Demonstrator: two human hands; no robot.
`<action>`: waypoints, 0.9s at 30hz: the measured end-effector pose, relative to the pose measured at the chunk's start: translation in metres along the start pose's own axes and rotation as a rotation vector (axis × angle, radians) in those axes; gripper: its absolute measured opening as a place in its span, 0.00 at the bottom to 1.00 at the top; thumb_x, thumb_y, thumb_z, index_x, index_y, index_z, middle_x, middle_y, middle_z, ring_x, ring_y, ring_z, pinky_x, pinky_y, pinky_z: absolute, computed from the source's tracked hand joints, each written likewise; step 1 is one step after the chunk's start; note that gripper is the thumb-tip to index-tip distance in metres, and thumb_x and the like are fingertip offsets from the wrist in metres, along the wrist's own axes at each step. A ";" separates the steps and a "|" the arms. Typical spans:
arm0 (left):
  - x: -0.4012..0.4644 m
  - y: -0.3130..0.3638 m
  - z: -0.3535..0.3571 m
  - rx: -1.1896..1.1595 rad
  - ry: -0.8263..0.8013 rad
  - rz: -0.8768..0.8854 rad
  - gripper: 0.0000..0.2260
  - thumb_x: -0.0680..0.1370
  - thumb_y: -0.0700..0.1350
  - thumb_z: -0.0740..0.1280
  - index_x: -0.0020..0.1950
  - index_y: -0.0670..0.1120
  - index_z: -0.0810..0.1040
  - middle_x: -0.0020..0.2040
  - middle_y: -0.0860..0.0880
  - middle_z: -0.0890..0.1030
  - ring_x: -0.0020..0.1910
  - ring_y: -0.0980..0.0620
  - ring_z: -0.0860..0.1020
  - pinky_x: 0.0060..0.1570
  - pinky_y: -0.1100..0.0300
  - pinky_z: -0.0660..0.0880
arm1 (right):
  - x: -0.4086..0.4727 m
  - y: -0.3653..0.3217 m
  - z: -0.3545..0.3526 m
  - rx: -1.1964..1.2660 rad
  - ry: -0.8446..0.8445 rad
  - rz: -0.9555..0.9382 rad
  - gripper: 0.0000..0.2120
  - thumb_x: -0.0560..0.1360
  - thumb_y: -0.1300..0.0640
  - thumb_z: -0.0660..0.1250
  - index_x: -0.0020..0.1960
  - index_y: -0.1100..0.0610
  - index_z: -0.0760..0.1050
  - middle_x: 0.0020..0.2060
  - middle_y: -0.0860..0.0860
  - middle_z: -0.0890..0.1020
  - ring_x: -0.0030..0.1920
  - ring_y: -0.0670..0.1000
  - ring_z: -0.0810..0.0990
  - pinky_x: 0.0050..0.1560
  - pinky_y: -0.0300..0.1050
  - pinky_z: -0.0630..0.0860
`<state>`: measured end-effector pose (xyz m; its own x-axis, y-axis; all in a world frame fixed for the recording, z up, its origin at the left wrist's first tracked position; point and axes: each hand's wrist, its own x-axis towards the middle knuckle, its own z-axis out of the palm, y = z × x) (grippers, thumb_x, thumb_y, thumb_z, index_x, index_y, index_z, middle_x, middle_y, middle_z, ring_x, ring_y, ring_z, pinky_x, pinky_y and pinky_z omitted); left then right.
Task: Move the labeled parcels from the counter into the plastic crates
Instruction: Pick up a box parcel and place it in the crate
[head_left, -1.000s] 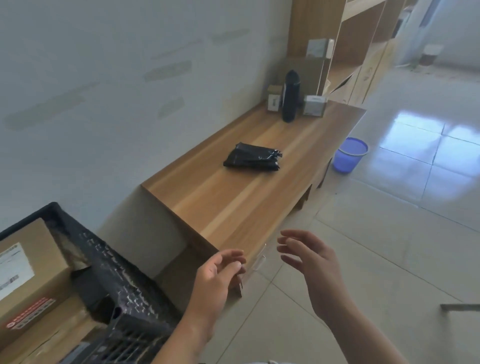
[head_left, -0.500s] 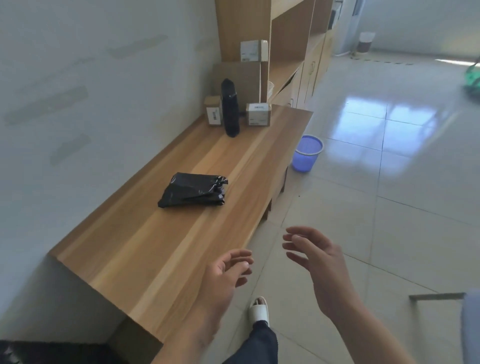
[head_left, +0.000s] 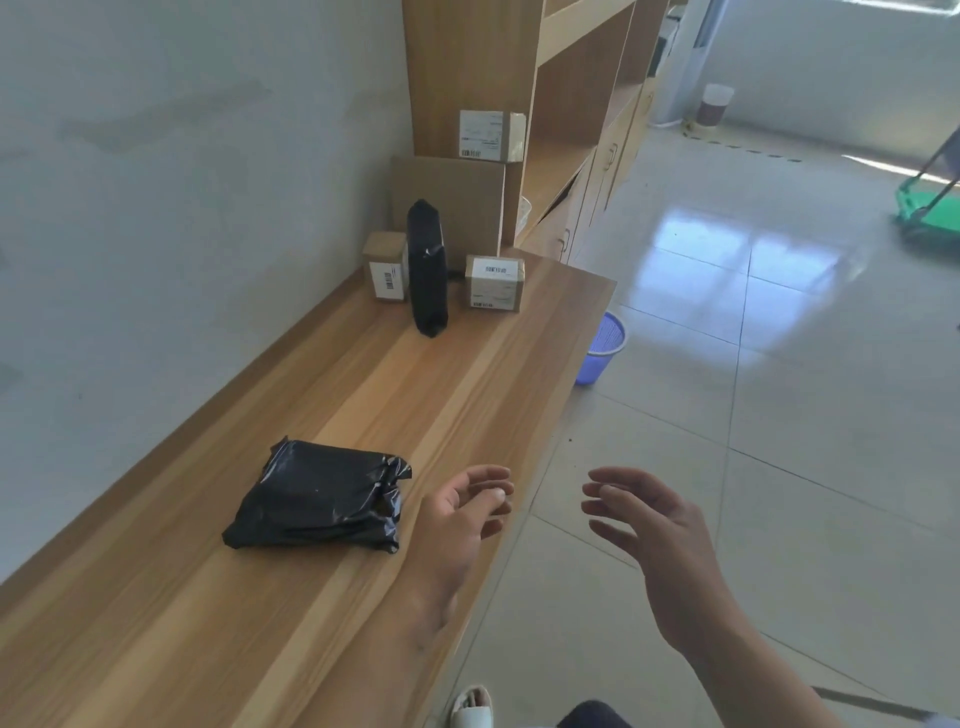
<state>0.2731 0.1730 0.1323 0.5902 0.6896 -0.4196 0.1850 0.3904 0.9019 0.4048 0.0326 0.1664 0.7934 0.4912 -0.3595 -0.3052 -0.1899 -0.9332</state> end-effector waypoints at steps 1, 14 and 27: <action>0.008 0.002 0.001 -0.001 0.001 -0.007 0.09 0.82 0.39 0.66 0.55 0.49 0.86 0.50 0.50 0.87 0.50 0.51 0.85 0.53 0.57 0.83 | 0.013 -0.003 0.002 -0.004 -0.008 0.009 0.08 0.80 0.67 0.68 0.50 0.59 0.86 0.44 0.55 0.88 0.47 0.53 0.87 0.55 0.52 0.81; 0.141 0.036 0.020 -0.069 0.393 -0.110 0.09 0.83 0.39 0.67 0.54 0.49 0.86 0.52 0.49 0.87 0.52 0.50 0.85 0.57 0.53 0.82 | 0.312 -0.067 0.068 -0.500 -0.385 -0.112 0.12 0.77 0.59 0.74 0.59 0.50 0.82 0.54 0.46 0.83 0.56 0.50 0.82 0.48 0.44 0.76; 0.199 0.052 0.068 -0.131 0.710 -0.303 0.09 0.83 0.42 0.67 0.56 0.54 0.85 0.51 0.55 0.88 0.51 0.55 0.85 0.51 0.57 0.79 | 0.577 -0.083 0.190 -1.665 -0.687 -0.518 0.39 0.74 0.50 0.74 0.80 0.47 0.60 0.75 0.59 0.66 0.75 0.65 0.63 0.72 0.63 0.63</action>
<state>0.4536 0.2891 0.1032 -0.1238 0.7491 -0.6508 0.1377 0.6625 0.7363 0.7876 0.4931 0.0360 0.1758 0.8950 -0.4099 0.9599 -0.2483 -0.1305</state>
